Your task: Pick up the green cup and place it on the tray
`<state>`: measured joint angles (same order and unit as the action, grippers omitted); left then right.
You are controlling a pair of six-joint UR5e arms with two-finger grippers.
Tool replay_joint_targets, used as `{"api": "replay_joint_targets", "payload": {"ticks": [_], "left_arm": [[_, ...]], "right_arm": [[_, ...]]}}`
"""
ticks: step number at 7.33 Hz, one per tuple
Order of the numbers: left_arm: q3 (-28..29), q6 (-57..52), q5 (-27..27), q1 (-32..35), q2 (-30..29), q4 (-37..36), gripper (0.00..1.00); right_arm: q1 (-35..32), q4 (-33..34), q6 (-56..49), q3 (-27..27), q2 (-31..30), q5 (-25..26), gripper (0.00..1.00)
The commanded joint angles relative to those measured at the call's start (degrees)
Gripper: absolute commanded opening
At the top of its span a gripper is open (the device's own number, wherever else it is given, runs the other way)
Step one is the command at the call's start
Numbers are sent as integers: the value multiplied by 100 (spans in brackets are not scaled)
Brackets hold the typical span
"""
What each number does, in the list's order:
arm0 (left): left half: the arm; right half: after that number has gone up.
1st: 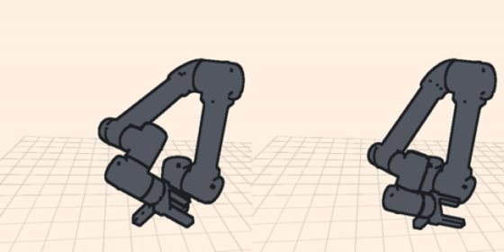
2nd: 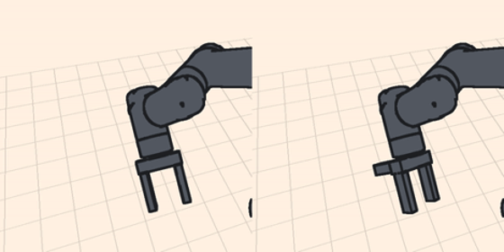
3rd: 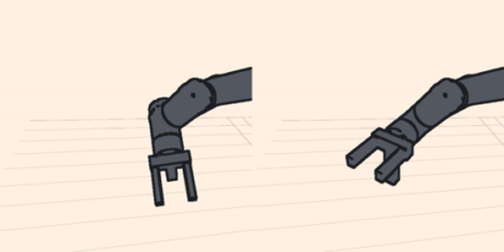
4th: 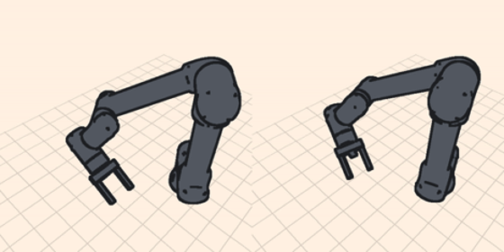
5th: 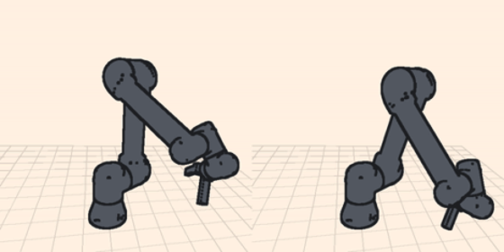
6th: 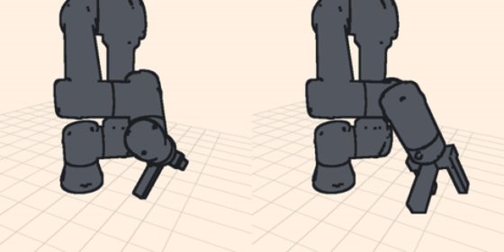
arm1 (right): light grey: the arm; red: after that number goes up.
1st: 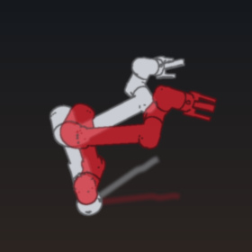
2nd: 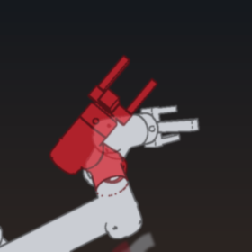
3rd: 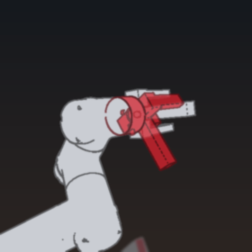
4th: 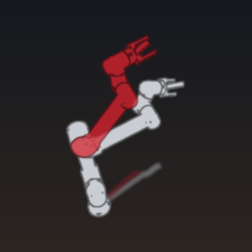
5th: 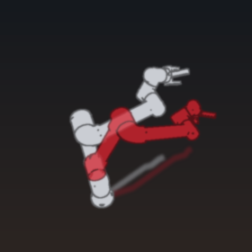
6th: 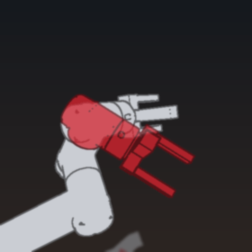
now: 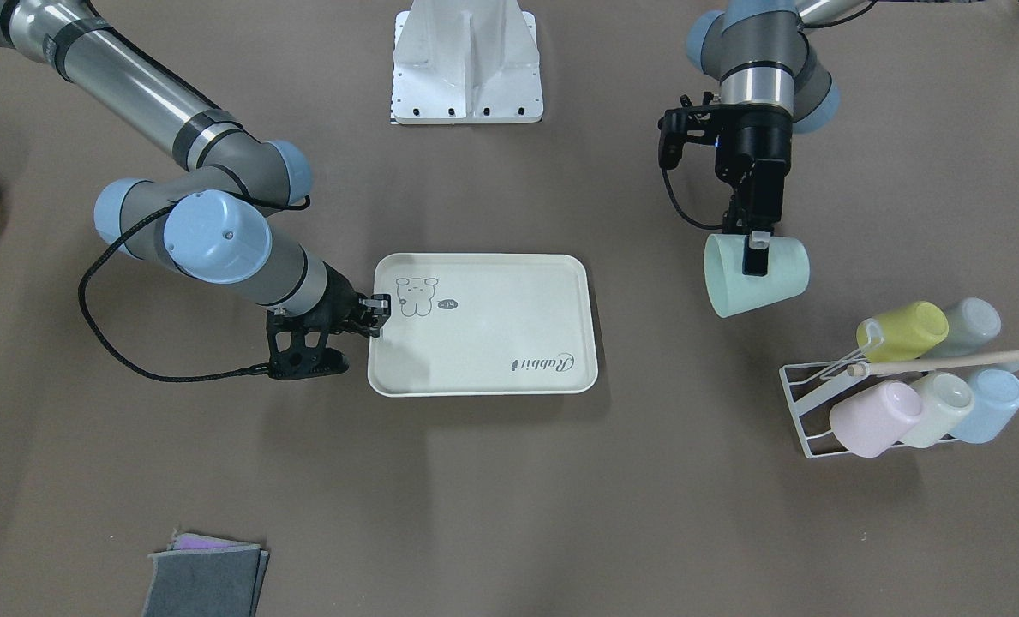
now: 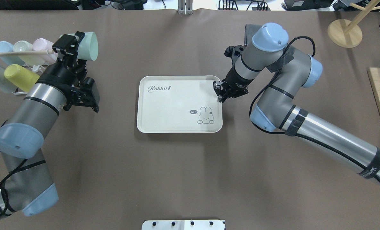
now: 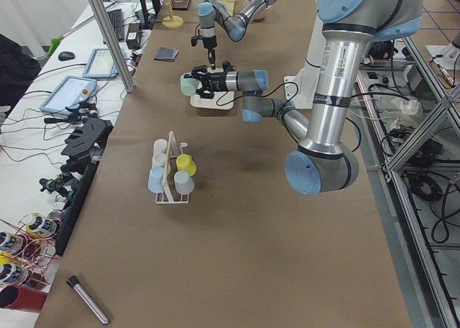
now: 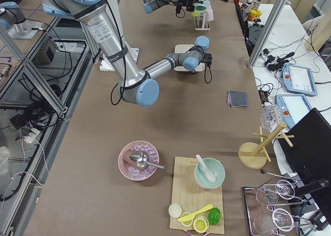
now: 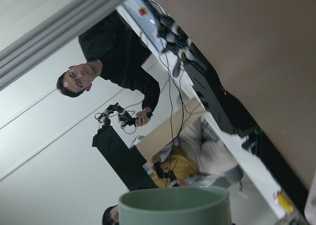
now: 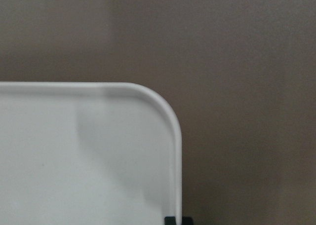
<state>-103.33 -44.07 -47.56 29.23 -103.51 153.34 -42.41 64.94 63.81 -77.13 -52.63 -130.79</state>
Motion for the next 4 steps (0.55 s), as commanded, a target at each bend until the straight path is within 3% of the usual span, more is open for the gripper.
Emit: {"api": "replay_joint_targets", "payload": {"ticks": [1, 4], "left_arm": [[653, 2968, -979, -407, -274, 930, 12], [726, 4525, -1297, -796, -318, 1731, 12]], "right_arm": [[119, -34, -17, -22, -106, 36, 0], [207, -34, -70, -170, -256, 36, 0]]}}
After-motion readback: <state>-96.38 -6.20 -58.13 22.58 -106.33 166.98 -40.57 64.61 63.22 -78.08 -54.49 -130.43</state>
